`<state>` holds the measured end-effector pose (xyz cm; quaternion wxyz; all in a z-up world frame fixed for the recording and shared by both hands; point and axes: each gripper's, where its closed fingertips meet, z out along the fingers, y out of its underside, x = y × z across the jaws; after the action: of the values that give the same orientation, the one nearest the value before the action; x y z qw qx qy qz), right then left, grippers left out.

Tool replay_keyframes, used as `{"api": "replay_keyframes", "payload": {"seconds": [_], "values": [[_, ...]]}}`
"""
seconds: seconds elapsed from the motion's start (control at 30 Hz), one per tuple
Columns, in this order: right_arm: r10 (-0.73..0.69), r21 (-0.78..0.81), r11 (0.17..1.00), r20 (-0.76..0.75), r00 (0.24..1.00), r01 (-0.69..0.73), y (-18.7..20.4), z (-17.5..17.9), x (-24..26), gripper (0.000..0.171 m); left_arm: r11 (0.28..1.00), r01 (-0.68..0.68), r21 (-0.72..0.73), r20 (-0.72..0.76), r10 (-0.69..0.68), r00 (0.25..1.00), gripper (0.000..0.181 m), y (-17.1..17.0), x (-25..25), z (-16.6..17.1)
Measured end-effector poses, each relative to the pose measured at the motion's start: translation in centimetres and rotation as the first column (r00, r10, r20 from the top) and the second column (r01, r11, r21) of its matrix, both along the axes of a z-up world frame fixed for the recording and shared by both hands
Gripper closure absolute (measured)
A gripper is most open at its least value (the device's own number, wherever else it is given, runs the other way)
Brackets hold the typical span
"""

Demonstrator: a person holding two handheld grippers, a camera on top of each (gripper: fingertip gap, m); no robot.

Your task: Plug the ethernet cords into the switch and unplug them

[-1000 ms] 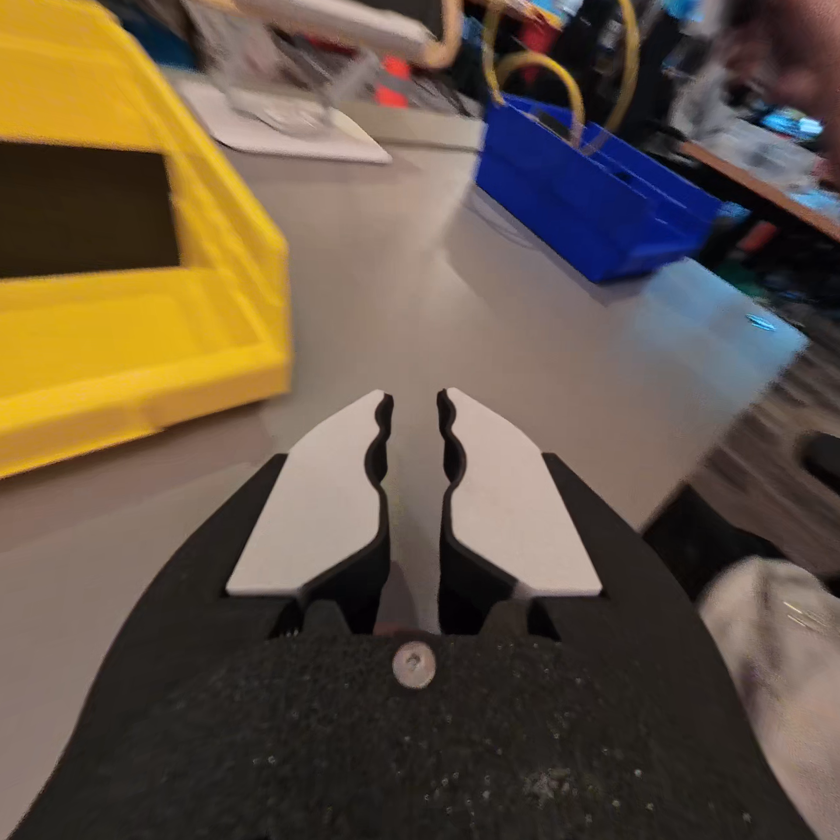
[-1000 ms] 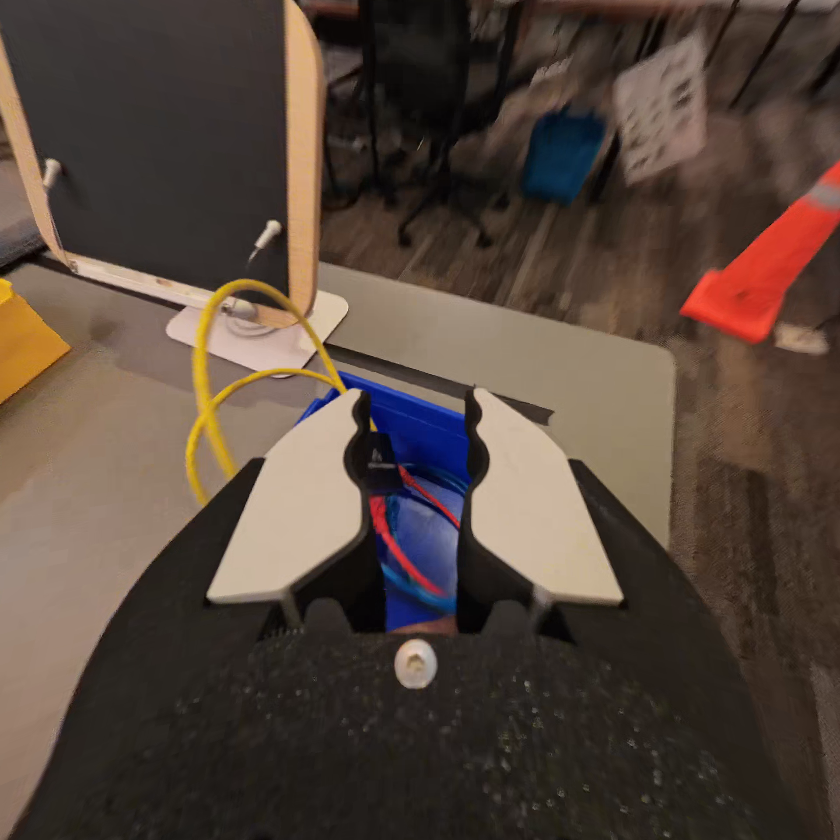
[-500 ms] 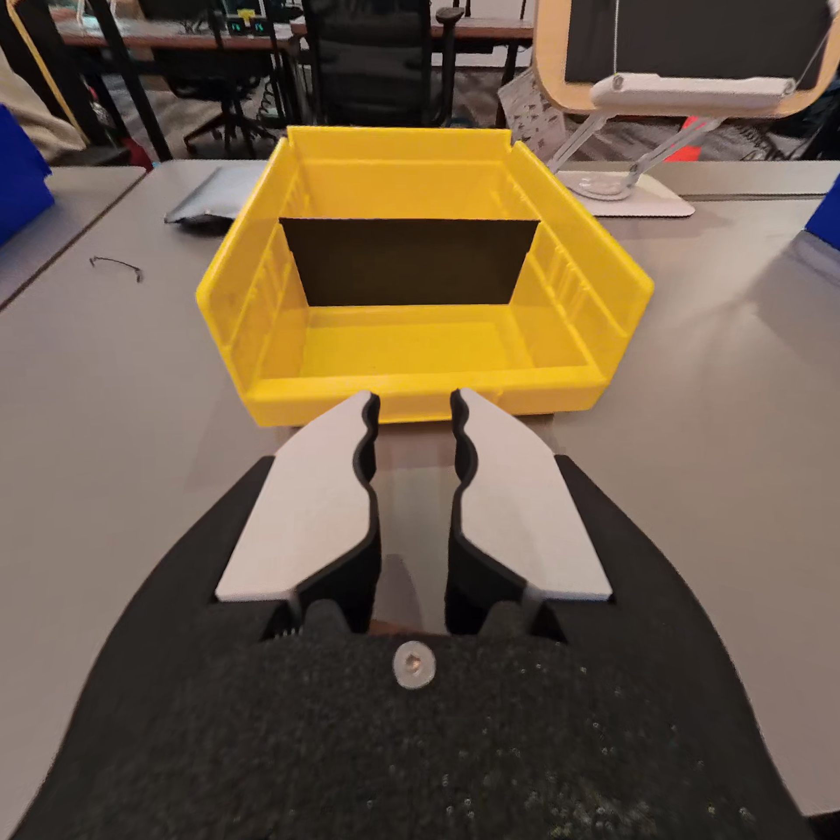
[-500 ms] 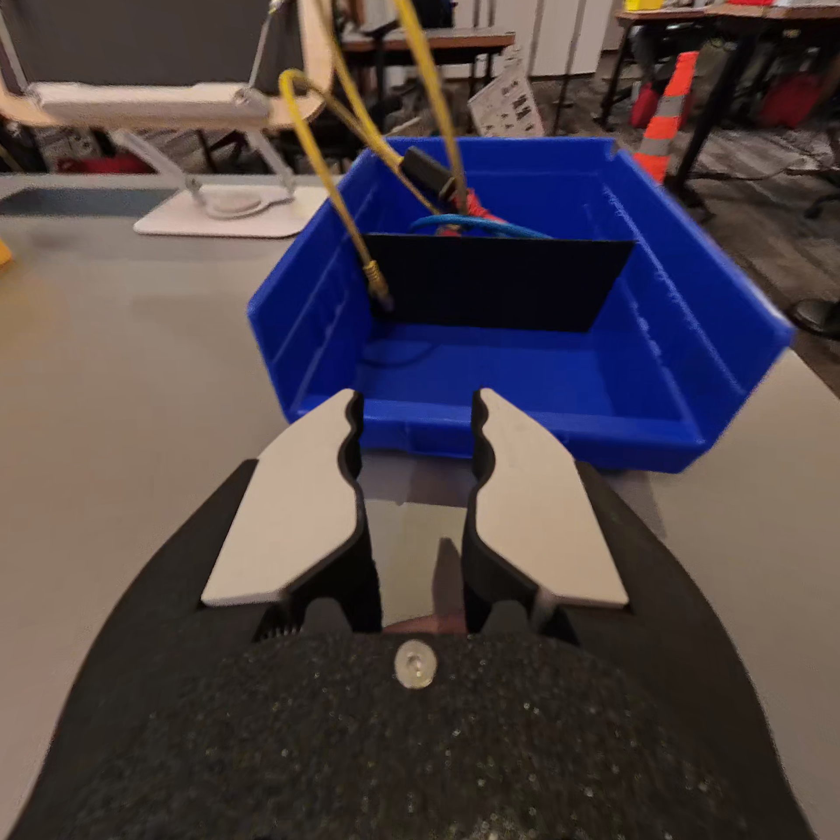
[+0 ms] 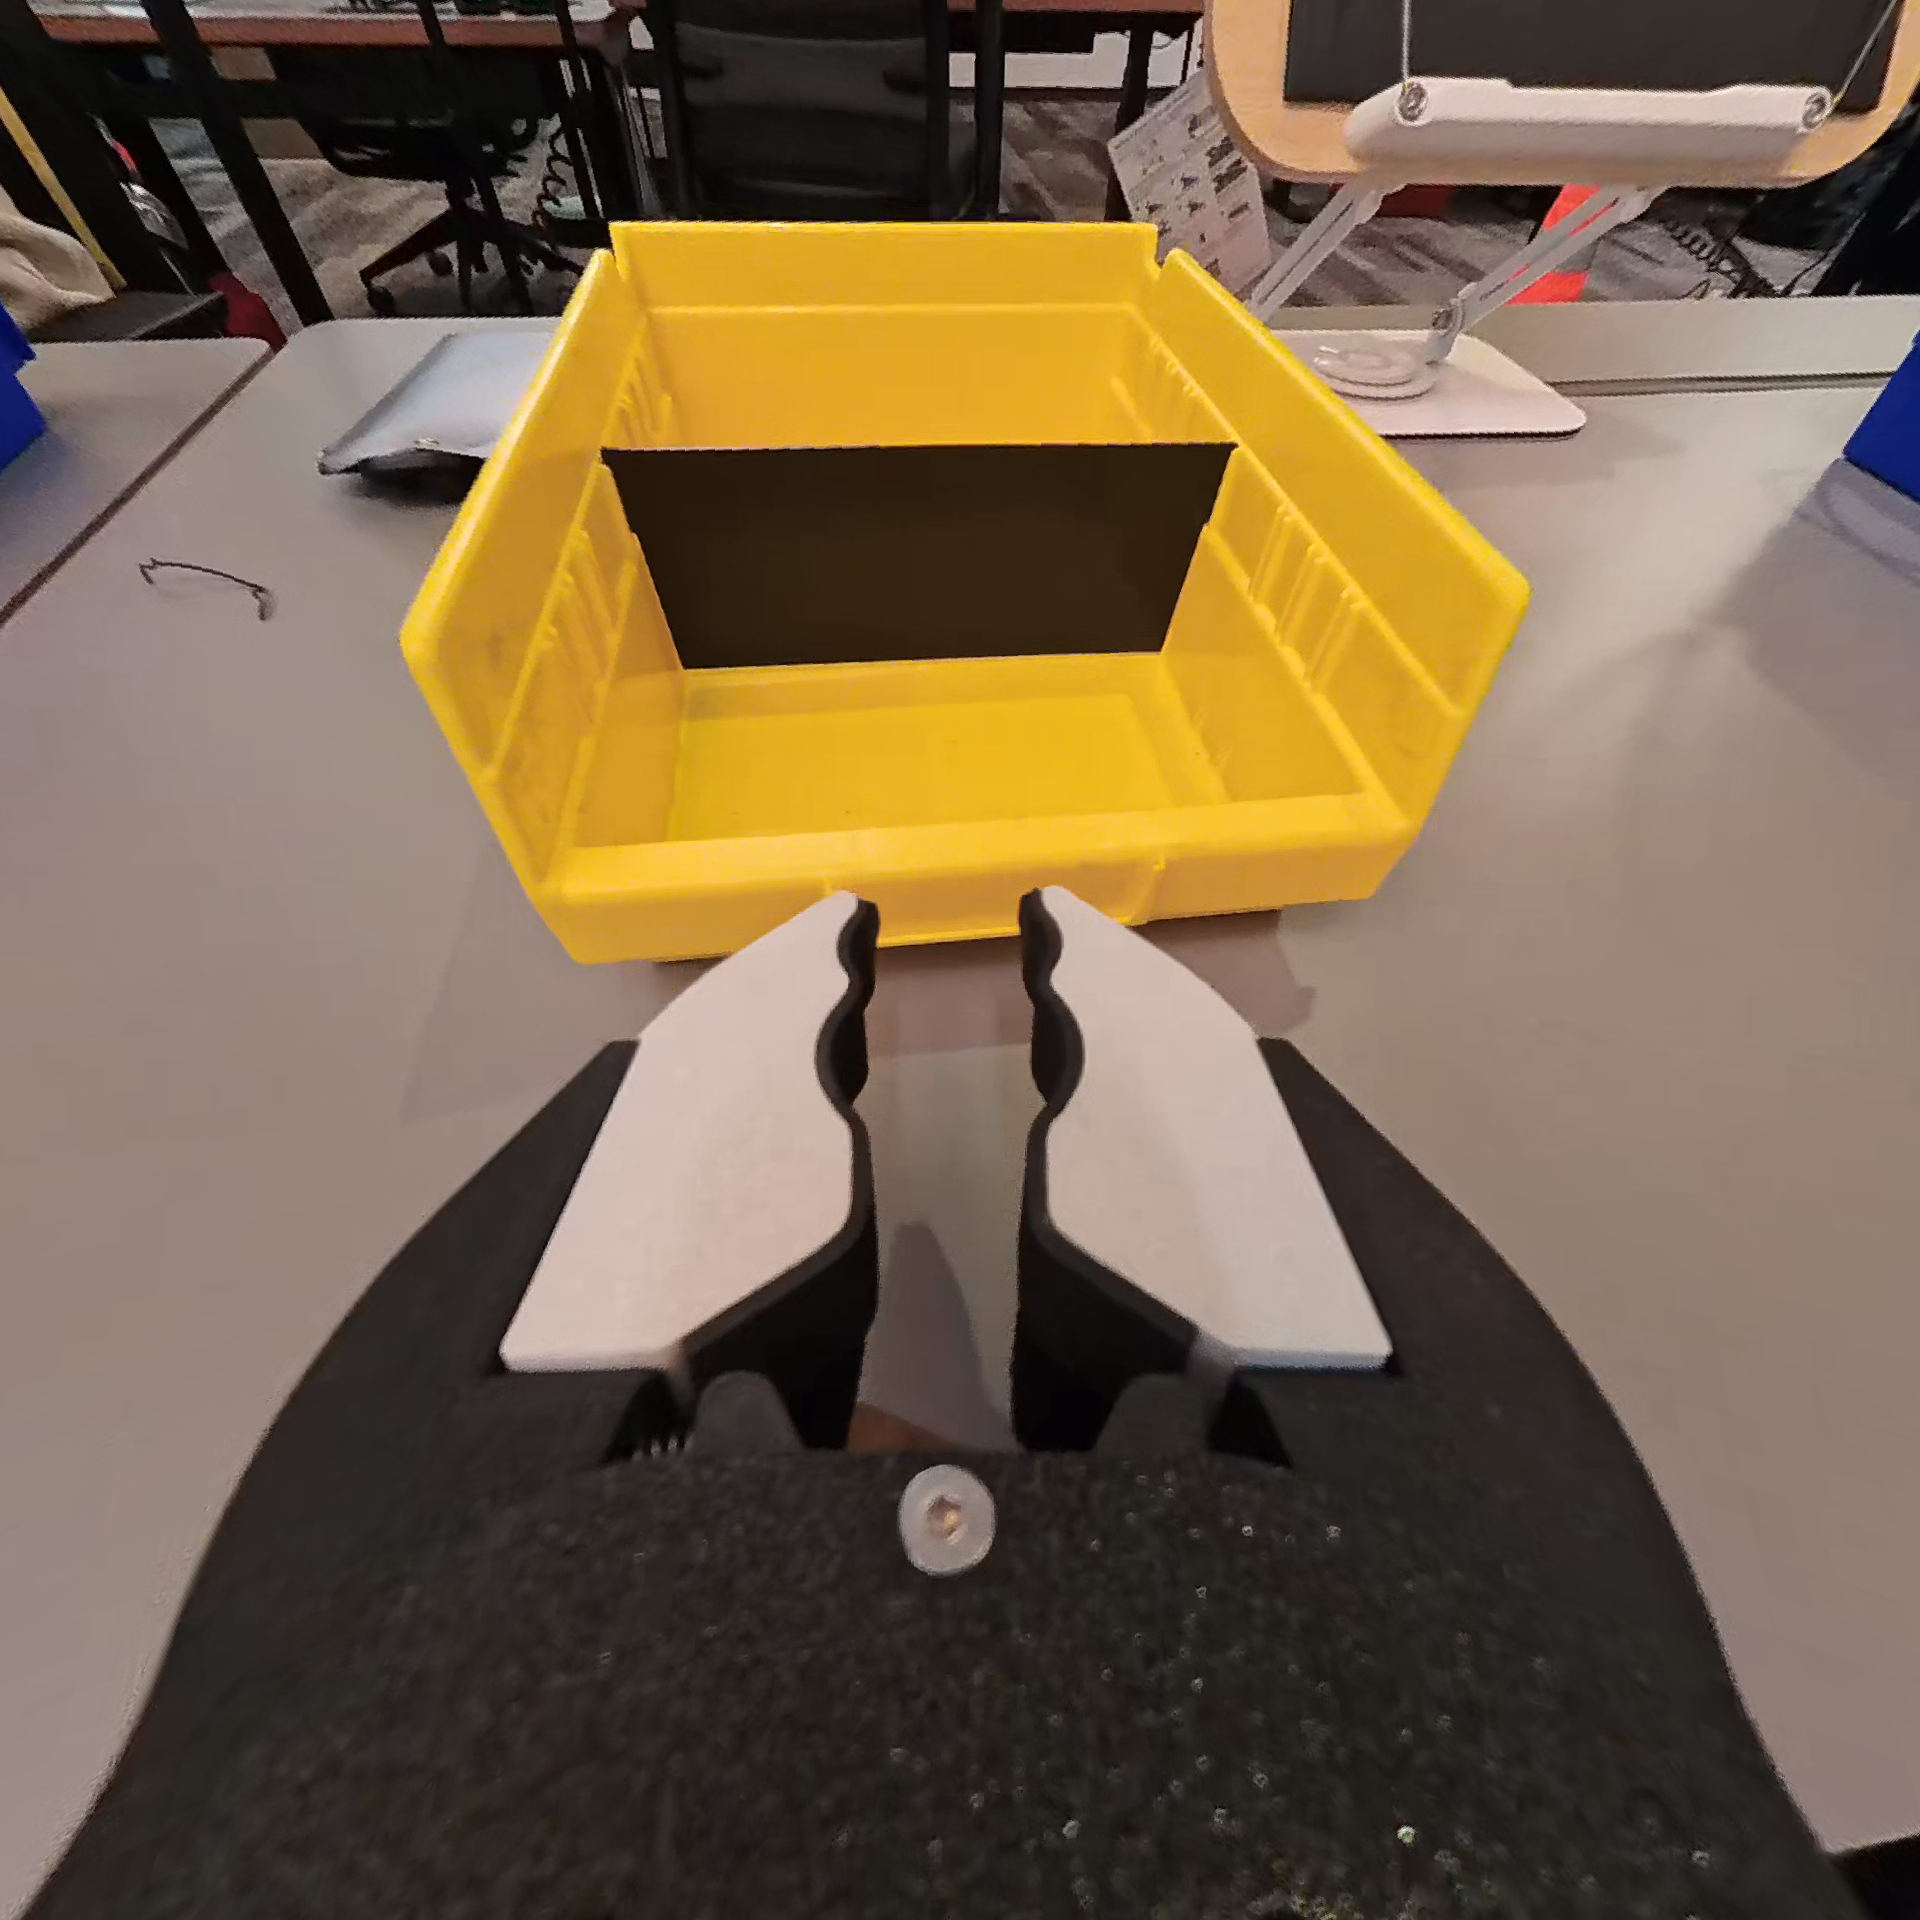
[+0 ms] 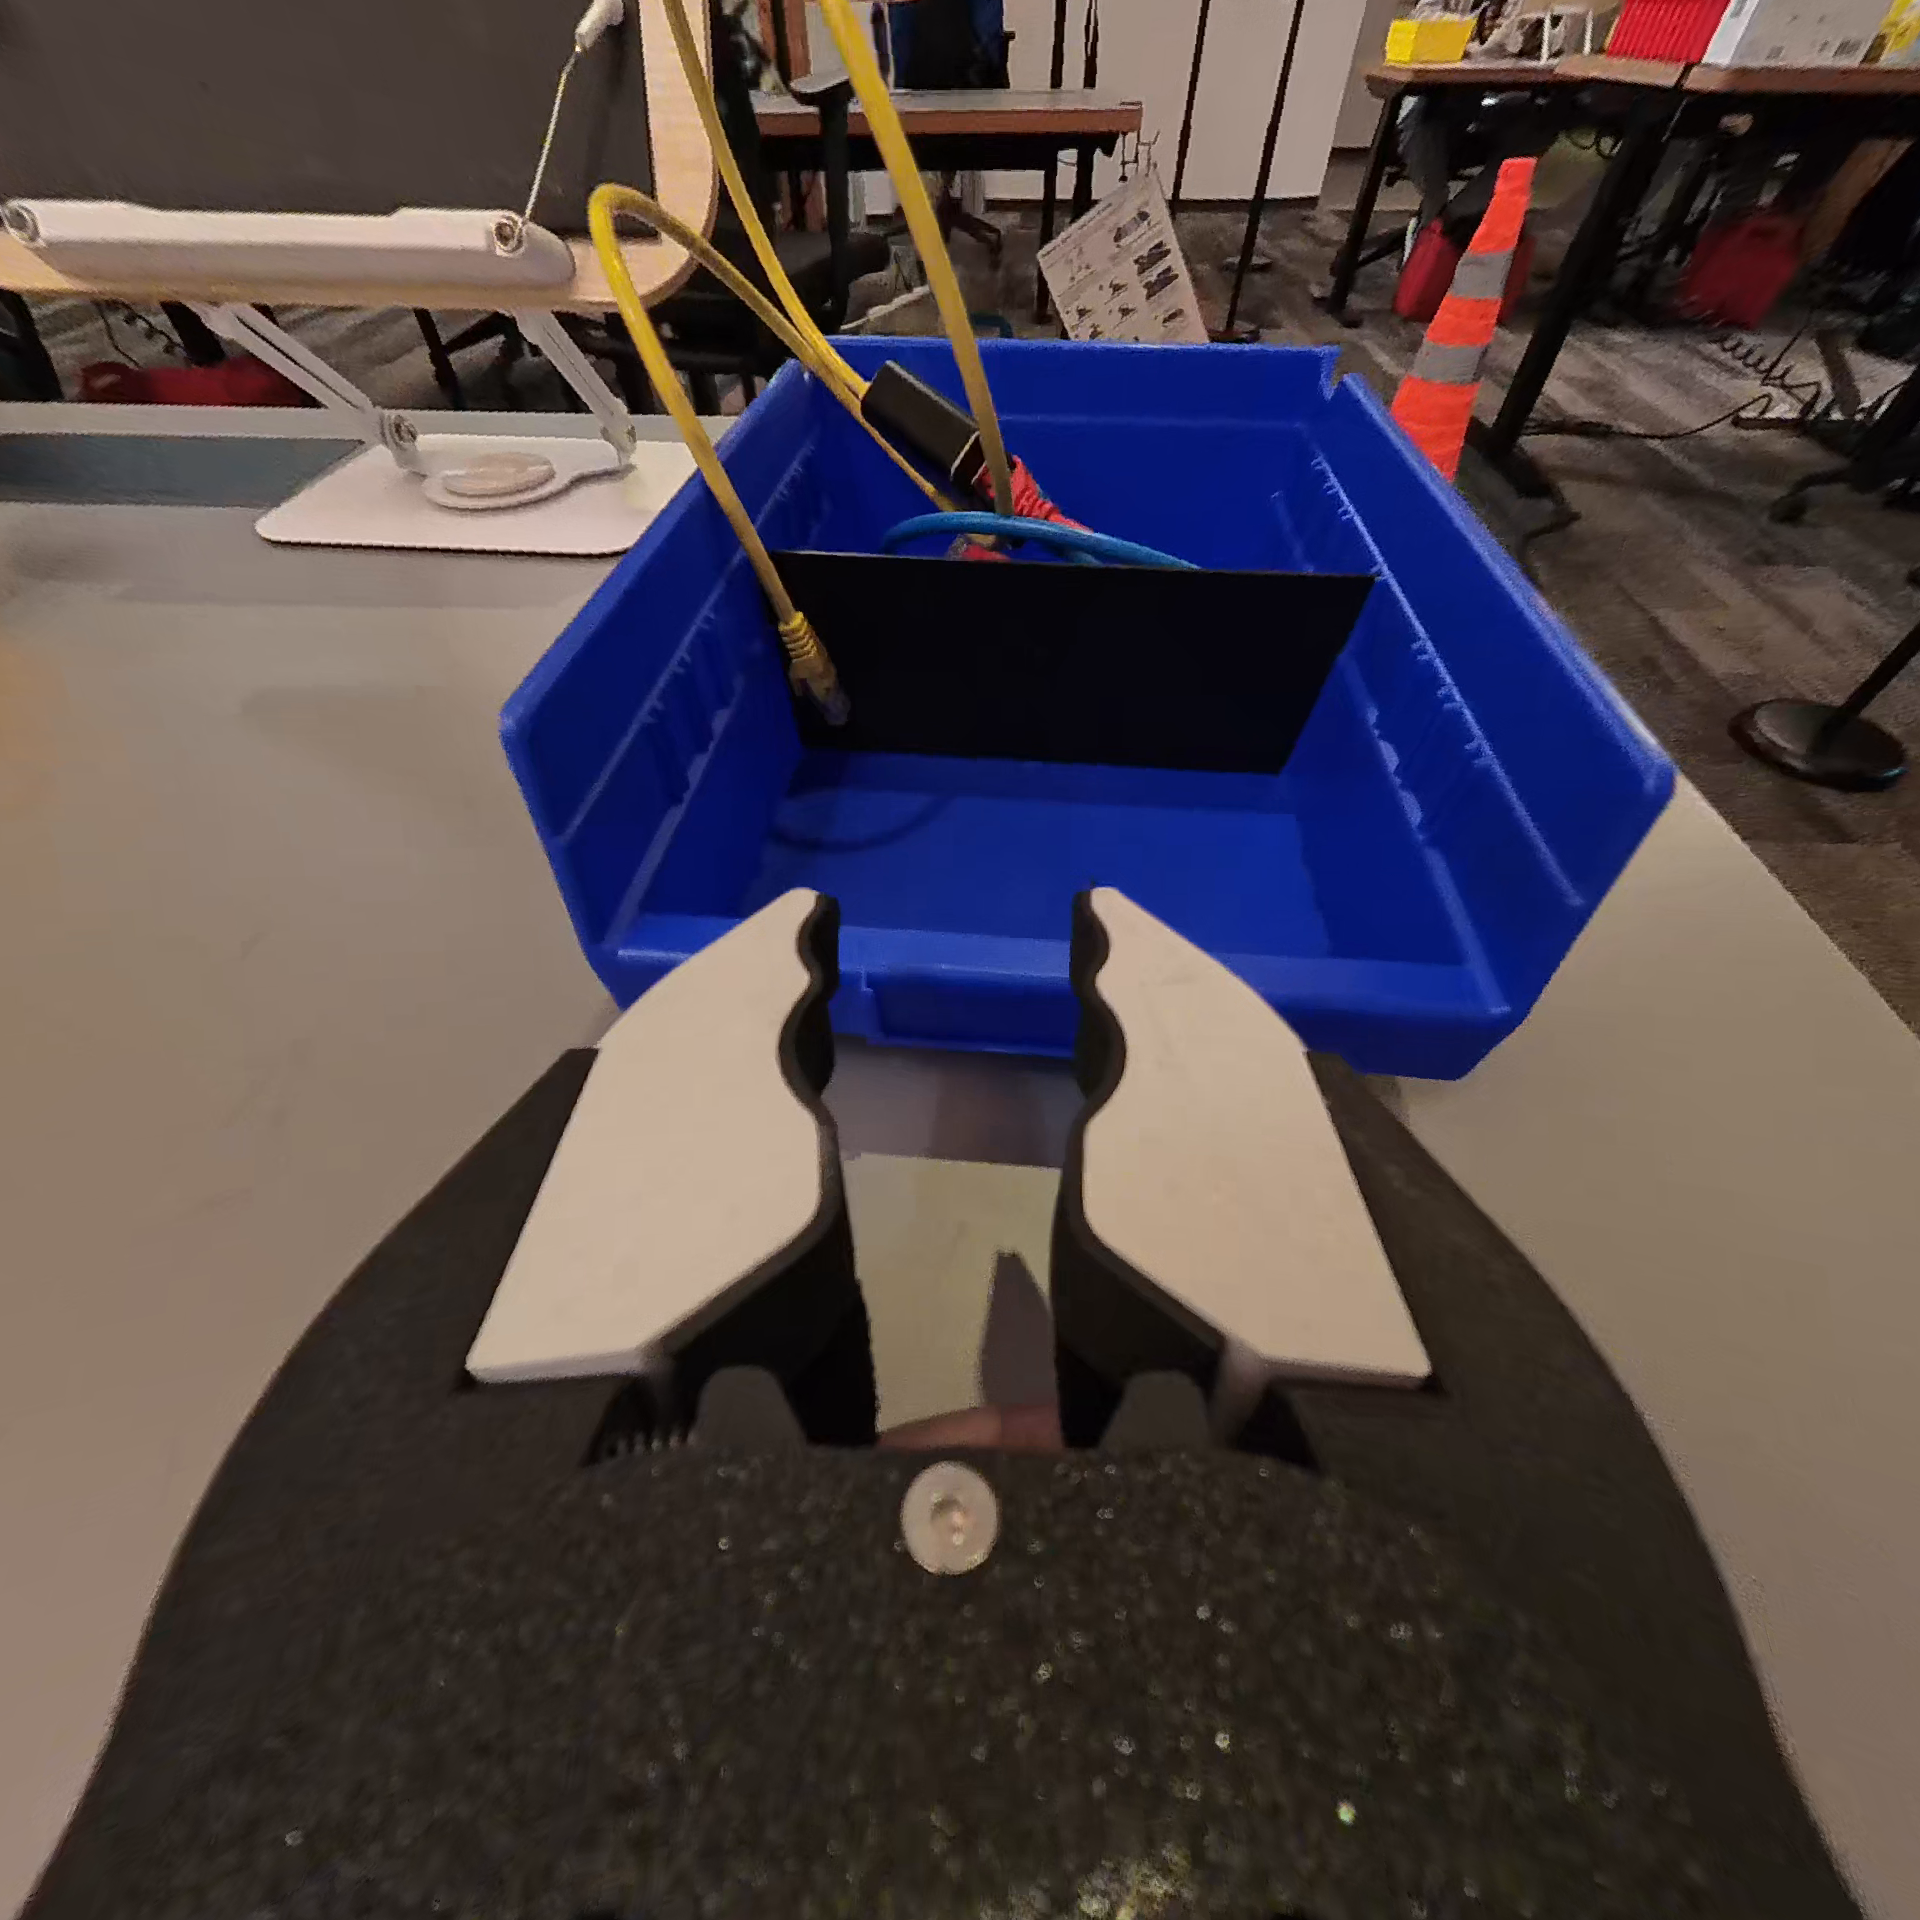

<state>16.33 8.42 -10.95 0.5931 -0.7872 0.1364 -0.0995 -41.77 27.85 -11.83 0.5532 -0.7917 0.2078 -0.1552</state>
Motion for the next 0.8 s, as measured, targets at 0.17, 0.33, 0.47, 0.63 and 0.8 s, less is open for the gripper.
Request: {"api": "replay_keyframes", "payload": {"seconds": [0.17, 0.33, 0.47, 0.63, 0.8], "values": [[-0.010, -0.016, 1.000, 0.020, 1.000, 0.010, 0.0, -0.3, 0.4, 0.129, 1.000, 0.010, -0.008, -0.034, -0.010, 0.999, 0.155, 0.3, 0.6, -0.6], [-0.013, -0.025, 1.000, 0.033, 0.999, 0.014, 0.3, -0.4, 0.6, 0.129, 1.000, 0.016, -0.017, -0.020, -0.016, 1.000, 0.155, 0.7, 1.0, -0.8], [0.017, -0.002, 1.000, 0.043, 0.999, -0.017, 0.3, 0.4, -0.3, 0.128, 0.999, 0.018, -0.029, 0.013, -0.018, 1.000, 0.154, 0.8, 1.0, -0.7], [0.293, -0.010, 0.956, -0.078, 0.953, -0.294, 4.0, -0.2, -8.3, 0.088, 0.997, 0.073, 0.003, 0.090, -0.073, 0.993, 0.151, -0.1, 2.5, 0.7], [0.248, -0.047, 0.966, -0.109, 0.963, -0.255, 8.2, -0.7, -9.9, 0.090, 0.980, 0.193, 0.052, 0.114, -0.198, 0.974, 0.137, -3.3, 6.6, 2.4]]}}
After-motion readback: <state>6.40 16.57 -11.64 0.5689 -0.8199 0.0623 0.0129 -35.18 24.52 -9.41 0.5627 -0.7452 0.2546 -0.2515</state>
